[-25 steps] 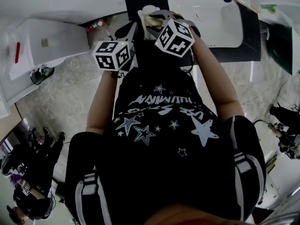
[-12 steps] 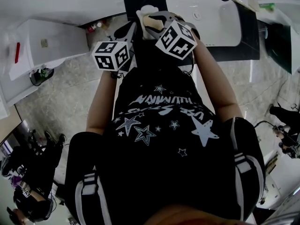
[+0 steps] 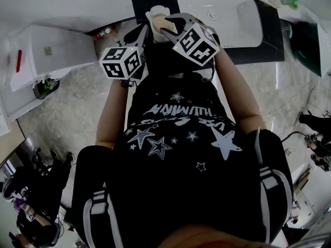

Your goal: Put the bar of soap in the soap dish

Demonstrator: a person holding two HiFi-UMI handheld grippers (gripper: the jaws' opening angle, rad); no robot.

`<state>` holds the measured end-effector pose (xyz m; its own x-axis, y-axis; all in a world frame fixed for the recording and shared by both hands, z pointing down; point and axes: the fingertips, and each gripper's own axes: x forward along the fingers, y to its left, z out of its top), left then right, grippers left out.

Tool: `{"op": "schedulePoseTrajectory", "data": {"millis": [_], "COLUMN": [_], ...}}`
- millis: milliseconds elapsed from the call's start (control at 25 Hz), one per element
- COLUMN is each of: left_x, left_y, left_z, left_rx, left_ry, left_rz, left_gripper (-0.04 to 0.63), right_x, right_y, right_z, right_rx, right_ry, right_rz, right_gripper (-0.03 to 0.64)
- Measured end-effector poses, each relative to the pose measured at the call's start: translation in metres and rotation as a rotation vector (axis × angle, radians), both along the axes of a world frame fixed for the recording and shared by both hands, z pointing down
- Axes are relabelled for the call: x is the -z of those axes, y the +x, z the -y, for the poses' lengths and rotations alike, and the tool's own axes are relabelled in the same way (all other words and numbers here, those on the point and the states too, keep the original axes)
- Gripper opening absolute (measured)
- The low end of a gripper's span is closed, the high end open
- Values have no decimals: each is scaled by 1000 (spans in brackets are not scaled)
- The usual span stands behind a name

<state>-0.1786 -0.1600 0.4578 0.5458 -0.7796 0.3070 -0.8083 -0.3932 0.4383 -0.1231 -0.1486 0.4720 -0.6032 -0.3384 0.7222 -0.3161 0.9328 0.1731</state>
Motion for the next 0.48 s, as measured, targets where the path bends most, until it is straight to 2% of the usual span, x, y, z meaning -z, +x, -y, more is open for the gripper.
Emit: {"op": "schedulePoseTrajectory", "data": {"millis": [200,480], "left_x": [9,20], "left_y": [6,21], "left_z": [-3,-16], "left_rx": [33,86], "left_ry": [14,33], "left_rz": [-13,11], "left_gripper": [12,12], "right_x": [13,21], "right_y": [14,33], "right_z": [4,0], "right_rx": [-38,-23], "right_ry": [44,48], "right_rz": [28,83], "right_gripper": [78,43]}}
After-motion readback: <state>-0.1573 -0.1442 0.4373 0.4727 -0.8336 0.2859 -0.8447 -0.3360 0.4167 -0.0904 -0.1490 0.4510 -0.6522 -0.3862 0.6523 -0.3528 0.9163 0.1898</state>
